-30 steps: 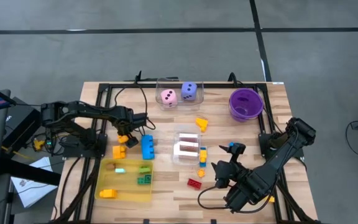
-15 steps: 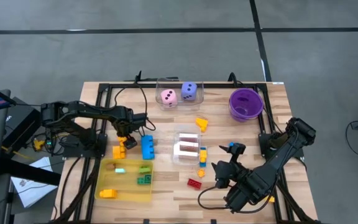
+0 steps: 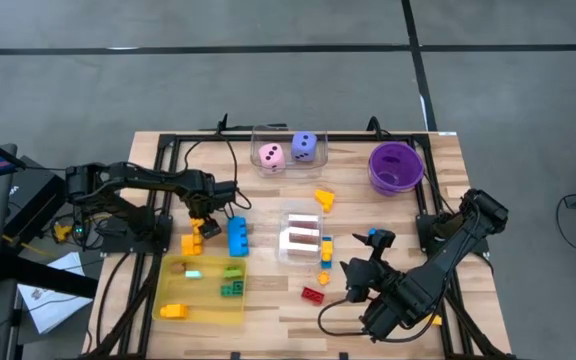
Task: Pick & Place Toys
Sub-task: Put the yellow game piece into the yellow bin
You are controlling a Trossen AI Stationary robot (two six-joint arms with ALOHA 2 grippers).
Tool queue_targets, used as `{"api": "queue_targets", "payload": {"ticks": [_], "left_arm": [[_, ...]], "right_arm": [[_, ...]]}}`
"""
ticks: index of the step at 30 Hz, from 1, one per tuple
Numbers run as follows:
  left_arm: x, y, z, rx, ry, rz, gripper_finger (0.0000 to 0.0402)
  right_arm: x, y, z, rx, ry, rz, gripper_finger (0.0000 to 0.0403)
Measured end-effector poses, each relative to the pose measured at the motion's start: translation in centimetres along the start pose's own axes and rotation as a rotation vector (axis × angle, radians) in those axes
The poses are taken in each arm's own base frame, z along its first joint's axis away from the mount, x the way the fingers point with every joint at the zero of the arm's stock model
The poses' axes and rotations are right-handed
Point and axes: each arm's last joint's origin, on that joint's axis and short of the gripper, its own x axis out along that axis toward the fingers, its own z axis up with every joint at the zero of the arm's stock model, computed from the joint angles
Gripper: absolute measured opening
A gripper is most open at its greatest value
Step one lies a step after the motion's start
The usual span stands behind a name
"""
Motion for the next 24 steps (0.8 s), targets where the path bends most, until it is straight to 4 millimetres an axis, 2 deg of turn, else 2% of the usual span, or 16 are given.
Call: {"api": "queue_targets", "payload": {"ticks": [6,10,16,20,24], "left_arm": [[-2.5,-0.1,0.8,0.070,-0.077,-0.005,0.0295],[-5.7,-0.1,0.9,0.092,-0.197,-0.031,0.0295],[-10.2,0.1,-0.2,0.109,-0.422,-0.166,0.0295],[-11.6,-0.2,-0.9,0.141,-0.526,-0.289,0.0295],[-12.4,-1.6,-0.6,0.225,-0.611,-0.401,0.0295]], "right_arm": [[0.0,0.0,0.0,0.000,-0.014,-0.009,0.0372],[0.0,-0.1,0.1,-0.002,-0.027,-0.020,0.0372],[0.0,-0.1,0.1,-0.004,-0.045,-0.033,0.0372],[0.0,-0.1,0.2,-0.001,-0.053,-0.036,0.0372],[0.1,0.1,0.4,-0.011,-0.084,-0.036,0.0372]]}}
